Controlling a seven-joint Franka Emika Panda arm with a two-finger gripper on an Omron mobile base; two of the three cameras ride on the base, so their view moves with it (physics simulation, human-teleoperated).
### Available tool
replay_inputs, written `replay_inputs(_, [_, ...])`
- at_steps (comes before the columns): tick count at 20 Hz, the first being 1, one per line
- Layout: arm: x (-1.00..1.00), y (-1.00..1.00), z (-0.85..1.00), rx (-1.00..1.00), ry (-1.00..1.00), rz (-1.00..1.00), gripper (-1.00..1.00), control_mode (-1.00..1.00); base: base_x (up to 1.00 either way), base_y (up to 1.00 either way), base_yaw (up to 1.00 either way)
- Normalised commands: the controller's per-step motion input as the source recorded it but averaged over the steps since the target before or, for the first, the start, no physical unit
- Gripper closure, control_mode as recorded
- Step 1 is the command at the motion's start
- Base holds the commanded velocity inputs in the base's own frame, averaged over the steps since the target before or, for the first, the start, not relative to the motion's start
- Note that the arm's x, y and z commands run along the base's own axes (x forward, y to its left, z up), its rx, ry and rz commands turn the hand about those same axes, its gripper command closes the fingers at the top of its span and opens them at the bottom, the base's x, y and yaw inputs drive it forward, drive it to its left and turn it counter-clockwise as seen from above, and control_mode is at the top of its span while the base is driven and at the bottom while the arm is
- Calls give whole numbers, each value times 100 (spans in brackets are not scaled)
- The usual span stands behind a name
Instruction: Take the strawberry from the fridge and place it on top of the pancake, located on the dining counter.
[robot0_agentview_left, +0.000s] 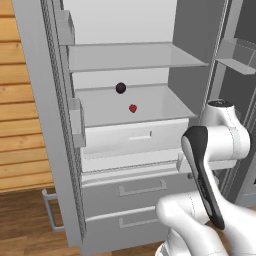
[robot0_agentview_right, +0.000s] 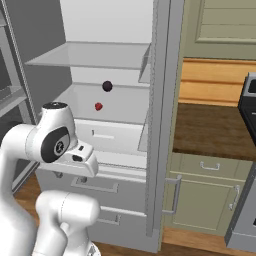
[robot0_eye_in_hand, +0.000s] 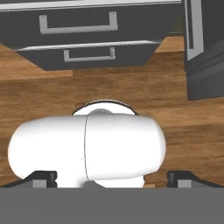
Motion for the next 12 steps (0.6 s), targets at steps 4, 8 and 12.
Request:
replay_inputs(4, [0,1,0,0,0,0,-100,-100,0,0,0])
replay_inputs(8, [0,21,-3,0,0,0,-100,100,1,13,-3])
replay_inputs(12, [0,0,0,0,0,0,-100,100,8,49,-13])
